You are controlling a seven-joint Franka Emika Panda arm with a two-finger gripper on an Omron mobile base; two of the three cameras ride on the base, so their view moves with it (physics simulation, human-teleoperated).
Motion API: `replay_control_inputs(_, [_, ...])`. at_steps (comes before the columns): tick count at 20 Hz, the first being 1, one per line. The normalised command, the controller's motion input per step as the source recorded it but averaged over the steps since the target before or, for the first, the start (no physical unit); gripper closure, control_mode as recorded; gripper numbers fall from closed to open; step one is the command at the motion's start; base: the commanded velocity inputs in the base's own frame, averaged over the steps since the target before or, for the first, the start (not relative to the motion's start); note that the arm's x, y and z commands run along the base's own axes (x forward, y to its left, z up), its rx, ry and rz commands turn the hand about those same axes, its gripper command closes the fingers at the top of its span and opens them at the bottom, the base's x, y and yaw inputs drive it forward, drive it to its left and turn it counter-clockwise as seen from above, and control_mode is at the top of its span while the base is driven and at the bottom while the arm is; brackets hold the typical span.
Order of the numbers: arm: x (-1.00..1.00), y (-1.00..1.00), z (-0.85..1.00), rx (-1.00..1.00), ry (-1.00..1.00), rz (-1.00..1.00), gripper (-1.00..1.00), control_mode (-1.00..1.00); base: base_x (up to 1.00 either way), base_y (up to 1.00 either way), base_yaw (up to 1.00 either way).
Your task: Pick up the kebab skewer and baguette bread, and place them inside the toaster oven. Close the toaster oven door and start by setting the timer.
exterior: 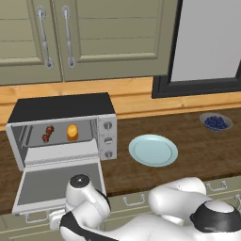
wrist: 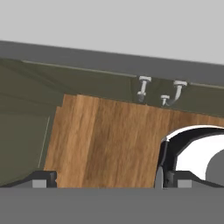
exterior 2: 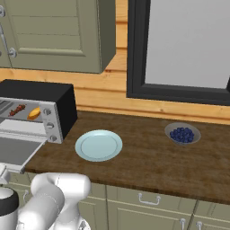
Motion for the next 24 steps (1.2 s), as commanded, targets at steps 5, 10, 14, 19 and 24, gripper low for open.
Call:
replay_control_inputs(5, [0.29,-0.01,-0.12,0.00,0.00,0.00,-1.00,-1.00,0.00,0.00,0.00])
replay_control_inputs(10, [0.42,0.00,-0.05,0.00,-0.01,0.00,-1.00,-1.00,0.00,0.00,0.00])
replay_control_inputs(14, [0.44,0.00,-0.01,0.00,-0.05,0.00,-1.00,-1.00,0.00,0.00,0.00])
replay_control_inputs(19, [0.26,0.00,0.03,0.00,-0.12,0.00,-1.00,-1.00,0.00,0.00,0.00])
replay_control_inputs(24, [0.32,-0.19,0.57,0.00,-0.18,0.00,-1.00,-1.00,0.00,0.00,0.00])
